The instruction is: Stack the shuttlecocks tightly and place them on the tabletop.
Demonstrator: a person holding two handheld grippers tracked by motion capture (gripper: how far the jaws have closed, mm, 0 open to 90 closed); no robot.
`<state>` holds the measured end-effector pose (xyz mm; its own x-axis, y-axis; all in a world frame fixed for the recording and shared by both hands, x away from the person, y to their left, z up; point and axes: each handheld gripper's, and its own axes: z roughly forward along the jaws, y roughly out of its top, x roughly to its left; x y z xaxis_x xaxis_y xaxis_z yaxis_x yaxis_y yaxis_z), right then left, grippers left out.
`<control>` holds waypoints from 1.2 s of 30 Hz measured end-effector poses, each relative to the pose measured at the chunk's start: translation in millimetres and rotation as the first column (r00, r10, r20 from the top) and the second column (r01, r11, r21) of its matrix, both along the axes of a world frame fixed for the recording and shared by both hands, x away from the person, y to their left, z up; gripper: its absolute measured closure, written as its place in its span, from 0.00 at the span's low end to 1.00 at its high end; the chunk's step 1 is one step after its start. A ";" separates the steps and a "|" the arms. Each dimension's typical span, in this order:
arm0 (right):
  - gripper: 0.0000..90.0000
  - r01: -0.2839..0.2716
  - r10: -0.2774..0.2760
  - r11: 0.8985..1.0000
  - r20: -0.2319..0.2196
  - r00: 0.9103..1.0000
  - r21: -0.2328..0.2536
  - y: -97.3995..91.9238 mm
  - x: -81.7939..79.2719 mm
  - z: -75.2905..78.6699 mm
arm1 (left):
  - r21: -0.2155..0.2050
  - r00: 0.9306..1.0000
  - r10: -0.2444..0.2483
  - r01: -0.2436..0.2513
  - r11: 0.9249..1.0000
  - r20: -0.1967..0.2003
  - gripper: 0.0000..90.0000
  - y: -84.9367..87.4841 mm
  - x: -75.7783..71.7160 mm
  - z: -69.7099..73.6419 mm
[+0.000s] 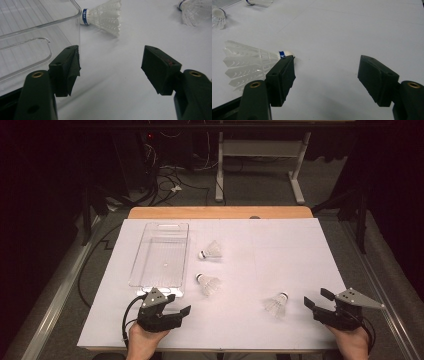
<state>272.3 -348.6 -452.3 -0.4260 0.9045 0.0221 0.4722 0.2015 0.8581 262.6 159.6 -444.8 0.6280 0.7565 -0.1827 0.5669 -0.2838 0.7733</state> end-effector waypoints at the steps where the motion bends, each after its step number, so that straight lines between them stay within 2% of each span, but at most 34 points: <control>1: 0.33 0.001 -0.001 1.000 -0.001 1.000 0.000 0.0 0.1 -0.1 | -0.001 1.000 0.002 -0.002 1.000 0.001 0.35 -0.6 0.5 0.2; 8: 0.34 -0.003 0.003 1.000 -0.012 1.000 -0.005 1.2 0.9 -0.9 | -0.012 1.000 0.016 -0.016 1.000 -0.011 0.36 -4.2 5.0 1.4; 24: 0.34 -0.010 0.011 1.000 -0.026 1.000 0.003 0.5 2.6 -2.2 | -0.019 1.000 0.006 -0.006 1.000 -0.013 0.37 -17.3 14.2 6.6; 28: 0.34 -0.012 0.012 1.000 -0.028 1.000 0.006 0.2 2.7 -2.4 | -0.033 1.000 0.004 -0.005 0.999 -0.019 0.37 -21.2 18.3 9.1; 31: 0.34 -0.014 0.014 1.000 -0.029 0.999 0.008 0.1 2.9 -2.5 | -0.012 1.000 0.001 -0.001 1.000 -0.009 0.37 -26.2 19.7 10.4; 36: 0.34 -0.015 0.016 1.000 -0.029 0.999 0.009 0.0 2.9 -2.5 | -0.020 1.000 -0.009 0.008 1.000 -0.003 0.37 -33.0 22.1 13.5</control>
